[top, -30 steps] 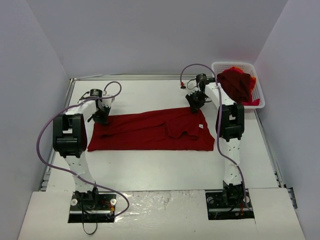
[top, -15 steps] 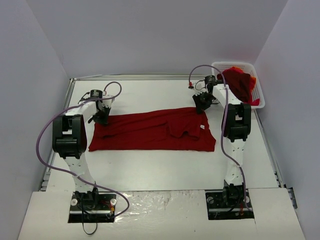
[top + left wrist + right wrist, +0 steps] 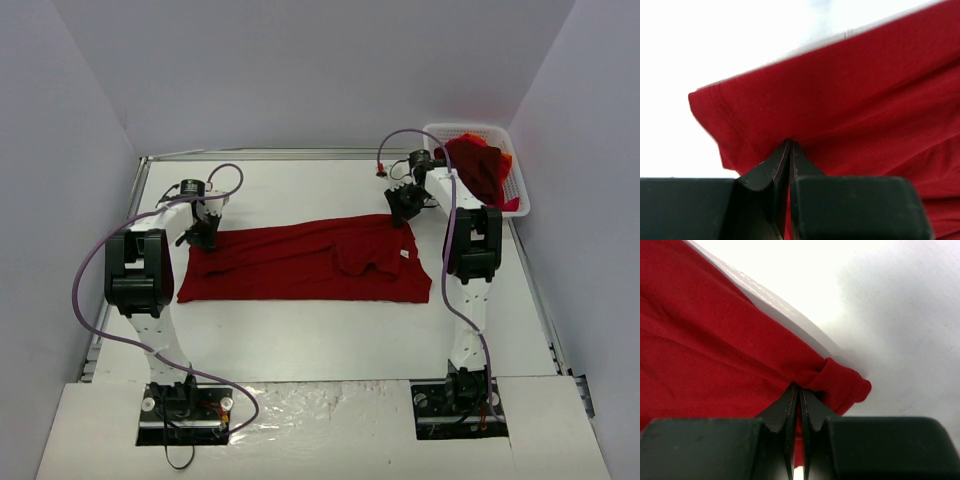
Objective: Fold and stack the t-shirts
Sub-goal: Rotate the tshirt 90 degrees
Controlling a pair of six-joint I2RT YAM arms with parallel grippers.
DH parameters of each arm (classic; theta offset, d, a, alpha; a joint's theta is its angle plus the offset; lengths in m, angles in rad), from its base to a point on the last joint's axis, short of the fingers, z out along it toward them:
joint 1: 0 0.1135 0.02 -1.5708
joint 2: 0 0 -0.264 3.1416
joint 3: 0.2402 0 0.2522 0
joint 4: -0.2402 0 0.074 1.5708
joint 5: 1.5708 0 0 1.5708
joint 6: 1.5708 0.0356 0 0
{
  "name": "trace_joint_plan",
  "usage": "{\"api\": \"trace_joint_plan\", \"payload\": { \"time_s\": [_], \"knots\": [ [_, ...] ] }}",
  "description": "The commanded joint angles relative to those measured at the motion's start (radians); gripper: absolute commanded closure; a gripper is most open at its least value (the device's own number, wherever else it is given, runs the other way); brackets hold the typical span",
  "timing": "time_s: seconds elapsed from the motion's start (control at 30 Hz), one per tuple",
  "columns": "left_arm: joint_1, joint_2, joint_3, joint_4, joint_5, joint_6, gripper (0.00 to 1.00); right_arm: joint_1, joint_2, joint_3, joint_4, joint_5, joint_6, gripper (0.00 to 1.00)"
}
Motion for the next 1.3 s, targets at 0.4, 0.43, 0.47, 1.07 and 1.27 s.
{"api": "trace_joint_plan", "payload": {
  "time_s": [0.4,0.43,0.47,1.07,1.27],
  "knots": [
    [-0.043,-0.085,0.163,-0.149,-0.037,0.095,0.98,0.097,-0.368,-0.125,-0.079,0.007,-0.008,0.98],
    [-0.046,-0.085,0.156,-0.147,-0.036,0.099,0.98,0.097,-0.374,-0.150,-0.079,0.007,-0.010,1.00],
    [-0.046,-0.084,0.139,-0.140,-0.036,0.103,0.98,0.097,-0.382,-0.197,-0.077,0.010,-0.011,1.00],
    [-0.050,0.027,0.113,-0.138,-0.053,0.161,0.98,0.097,-0.409,-0.511,-0.052,0.055,-0.018,1.00],
    [-0.055,0.023,0.076,-0.140,-0.082,0.168,0.98,0.095,-0.284,-0.480,-0.026,0.066,-0.018,1.00]
  ]
}}
